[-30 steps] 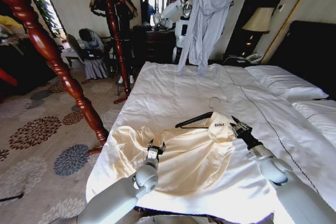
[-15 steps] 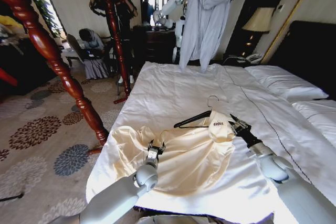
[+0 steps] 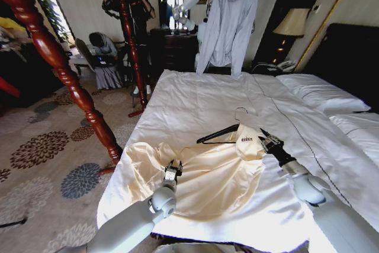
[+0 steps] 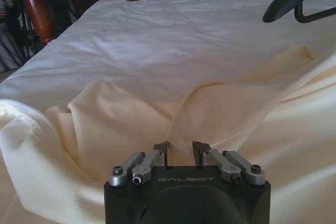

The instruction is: Pick up the clothes from the bed and hang them on the clothes hanger.

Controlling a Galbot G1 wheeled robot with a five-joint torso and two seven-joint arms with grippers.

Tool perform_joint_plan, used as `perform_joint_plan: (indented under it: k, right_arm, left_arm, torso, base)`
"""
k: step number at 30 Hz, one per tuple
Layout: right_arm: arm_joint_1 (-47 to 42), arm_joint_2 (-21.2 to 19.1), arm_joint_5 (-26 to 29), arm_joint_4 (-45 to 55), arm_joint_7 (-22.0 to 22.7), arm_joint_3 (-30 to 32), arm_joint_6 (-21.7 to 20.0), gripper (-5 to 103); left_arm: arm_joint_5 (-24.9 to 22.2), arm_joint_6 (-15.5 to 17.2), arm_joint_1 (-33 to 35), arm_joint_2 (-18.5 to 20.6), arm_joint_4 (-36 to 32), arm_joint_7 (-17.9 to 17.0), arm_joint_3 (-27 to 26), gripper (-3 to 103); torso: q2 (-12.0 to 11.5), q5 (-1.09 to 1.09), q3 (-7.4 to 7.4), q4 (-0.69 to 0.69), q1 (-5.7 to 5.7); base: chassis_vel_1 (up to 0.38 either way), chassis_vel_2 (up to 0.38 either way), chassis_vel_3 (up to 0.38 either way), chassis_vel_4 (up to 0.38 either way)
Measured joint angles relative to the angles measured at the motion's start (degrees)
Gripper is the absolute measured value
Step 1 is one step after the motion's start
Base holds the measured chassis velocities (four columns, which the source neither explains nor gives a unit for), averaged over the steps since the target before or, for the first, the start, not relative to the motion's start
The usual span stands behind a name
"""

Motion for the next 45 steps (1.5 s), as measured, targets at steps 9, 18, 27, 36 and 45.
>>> perform_joint_plan:
  k: [9, 18, 27, 36, 45]
  right_arm:
    - [-0.12, -0.12, 0.06, 0.26, 0.08, 0.23, -0.05, 18]
    - [-0.59, 0.19, 0.94, 1.26, 0.15, 0.30, -0.45, 18]
    - [-0.76, -0.07, 3.60, 2.84, 0.19, 0.16, -2.10, 18]
    - [-1.04, -0.74, 5.24, 4.65, 0.20, 0.27, -2.60, 18]
    - [-4.00, -1.33, 5.26, 8.69, -0.16, 0.52, -3.34, 18]
  left_arm:
    - [-1.09, -0.05, 0.34, 0.68, -0.90, -0.04, -0.96, 0]
    - [-3.59, -0.16, 0.25, 2.41, -4.12, -0.06, -2.91, 0]
    - [-9.83, -0.63, -2.04, 7.19, -10.87, 0.52, -8.23, 0]
    - [-17.94, 0.35, -10.66, 9.97, -10.58, 0.66, -9.94, 0]
    - [-24.86, 1.91, -22.57, 8.02, -10.66, -2.21, -4.28, 0]
  torso:
    - [0.00, 0.00, 0.00, 0.00, 0.00]
    - [0.00, 0.00, 0.00, 0.00, 0.00]
    - [0.00, -0.01, 0.00, 0.00, 0.00]
    - [0.00, -0.01, 0.00, 0.00, 0.00]
    - [0.00, -0.01, 0.01, 0.00, 0.00]
  base:
    - [0.000, 0.000, 0.000, 0.000]
    - [0.000, 0.000, 0.000, 0.000]
    - [0.000, 0.000, 0.000, 0.000]
    - [0.000, 0.000, 0.000, 0.000]
    - [0.000, 0.000, 0.000, 0.000]
